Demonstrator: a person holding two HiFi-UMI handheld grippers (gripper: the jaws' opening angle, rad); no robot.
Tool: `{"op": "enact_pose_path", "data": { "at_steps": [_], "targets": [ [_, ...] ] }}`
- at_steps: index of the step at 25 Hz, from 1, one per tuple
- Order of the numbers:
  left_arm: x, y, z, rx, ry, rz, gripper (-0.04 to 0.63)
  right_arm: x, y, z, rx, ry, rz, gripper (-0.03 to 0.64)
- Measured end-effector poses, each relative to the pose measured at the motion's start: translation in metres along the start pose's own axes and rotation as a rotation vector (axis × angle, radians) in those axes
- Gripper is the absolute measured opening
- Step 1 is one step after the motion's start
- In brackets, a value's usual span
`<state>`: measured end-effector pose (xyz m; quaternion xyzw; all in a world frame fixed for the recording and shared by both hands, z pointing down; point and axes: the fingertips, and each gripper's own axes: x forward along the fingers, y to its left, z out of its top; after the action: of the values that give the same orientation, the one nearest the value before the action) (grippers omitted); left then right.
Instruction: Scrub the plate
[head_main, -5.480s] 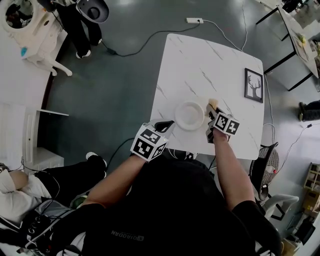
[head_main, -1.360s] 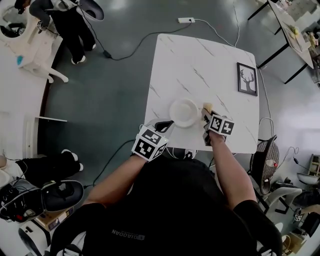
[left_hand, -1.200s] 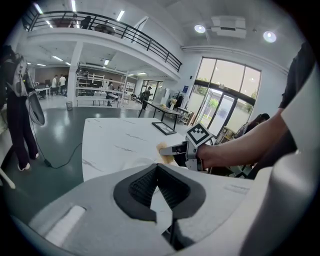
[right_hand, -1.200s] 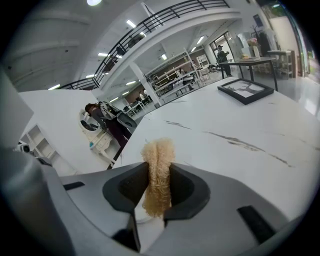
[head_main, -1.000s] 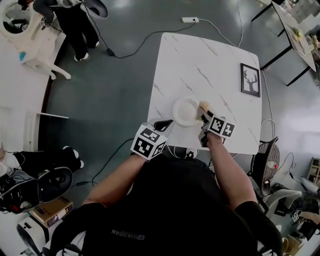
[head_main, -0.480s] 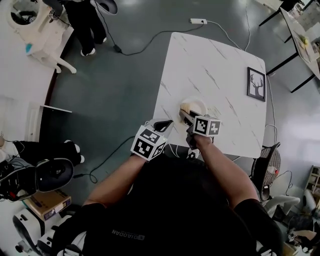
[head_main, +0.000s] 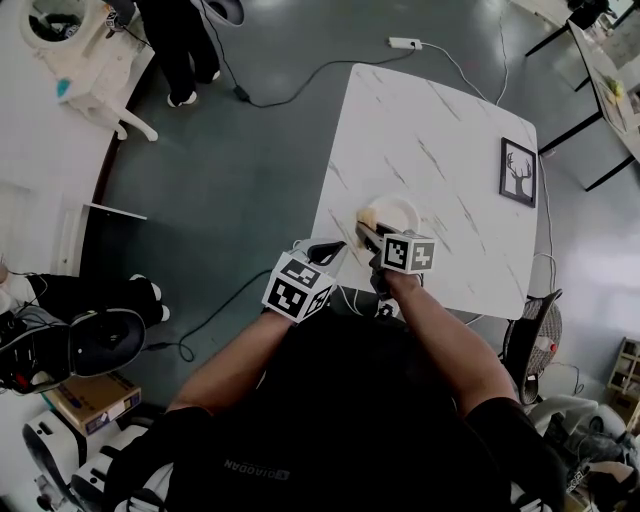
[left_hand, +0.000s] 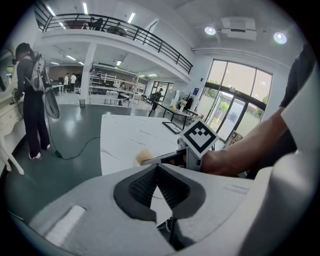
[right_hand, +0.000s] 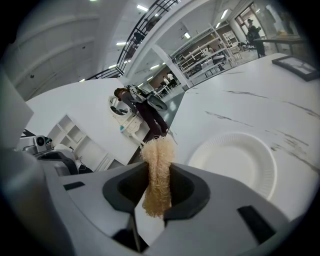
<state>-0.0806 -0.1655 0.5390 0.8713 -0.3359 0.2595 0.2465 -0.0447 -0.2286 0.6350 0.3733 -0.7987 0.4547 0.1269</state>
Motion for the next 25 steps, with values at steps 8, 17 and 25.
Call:
{"op": "enact_pose_path", "data": {
  "at_steps": [8, 17, 25],
  "targets": [
    [0.005, -0.002, 0.002, 0.010, 0.003, -0.019, -0.002, -0.006, -0.016, -0.011, 0.012, 0.024, -0.040, 0.107],
    [0.017, -0.010, 0.010, 0.026, 0.015, -0.048, 0.000, -0.026, -0.040, -0.009, 0.032, 0.008, -0.092, 0.107],
    [0.029, -0.021, 0.013, 0.052, 0.023, -0.081, 0.000, -0.047, -0.065, -0.014, 0.056, -0.009, -0.151, 0.107]
  ]
}}
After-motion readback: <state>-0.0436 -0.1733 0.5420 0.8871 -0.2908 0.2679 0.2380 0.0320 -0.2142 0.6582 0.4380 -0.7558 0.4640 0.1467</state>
